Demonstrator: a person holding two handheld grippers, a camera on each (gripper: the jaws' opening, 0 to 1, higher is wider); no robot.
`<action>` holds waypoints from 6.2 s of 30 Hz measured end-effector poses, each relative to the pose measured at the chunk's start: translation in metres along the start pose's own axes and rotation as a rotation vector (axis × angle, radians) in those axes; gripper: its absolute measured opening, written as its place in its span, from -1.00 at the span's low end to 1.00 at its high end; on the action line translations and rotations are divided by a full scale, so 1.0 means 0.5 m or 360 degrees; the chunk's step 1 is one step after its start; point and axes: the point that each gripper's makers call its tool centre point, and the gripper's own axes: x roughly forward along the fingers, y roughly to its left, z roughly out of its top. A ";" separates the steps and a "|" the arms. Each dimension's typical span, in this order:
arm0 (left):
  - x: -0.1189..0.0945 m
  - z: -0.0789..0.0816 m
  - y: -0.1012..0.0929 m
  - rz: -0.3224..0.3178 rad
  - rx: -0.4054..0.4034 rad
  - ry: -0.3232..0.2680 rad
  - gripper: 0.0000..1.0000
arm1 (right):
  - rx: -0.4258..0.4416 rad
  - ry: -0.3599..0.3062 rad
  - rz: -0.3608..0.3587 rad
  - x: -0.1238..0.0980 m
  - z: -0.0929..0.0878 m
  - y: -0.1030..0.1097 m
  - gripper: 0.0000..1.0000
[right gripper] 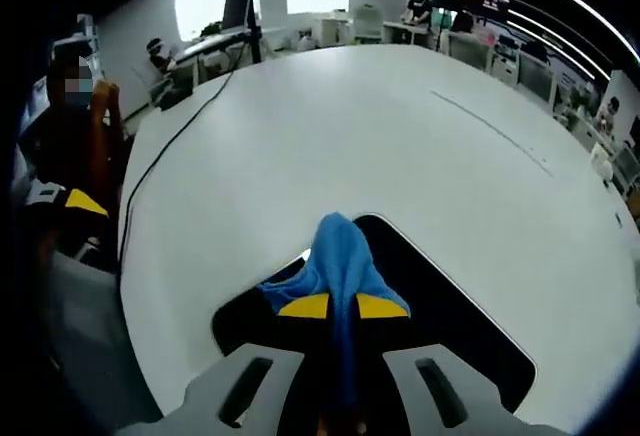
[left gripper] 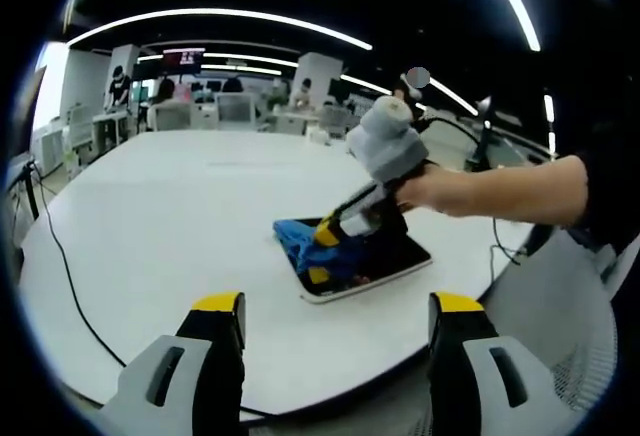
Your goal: Wipe the mirror surface with the cleaning cloth until all visible marks leave the cleaned area.
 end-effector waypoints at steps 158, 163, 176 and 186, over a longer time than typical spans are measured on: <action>0.002 -0.006 -0.001 0.0000 0.0015 0.0042 0.51 | 0.0578 0.0043 -0.0280 -0.198 -0.264 -0.114 -0.95; 0.002 -0.005 -0.002 -0.0002 0.0014 0.0038 0.50 | 0.0570 0.0033 -0.0259 -0.190 -0.252 -0.101 -0.95; 0.002 -0.002 -0.003 -0.0006 0.0017 0.0027 0.50 | 0.0581 0.0015 -0.0198 -0.170 -0.225 -0.073 -0.95; 0.001 -0.004 -0.002 -0.0002 0.0017 0.0033 0.50 | 0.0504 0.0013 -0.0148 -0.144 -0.188 -0.029 -0.94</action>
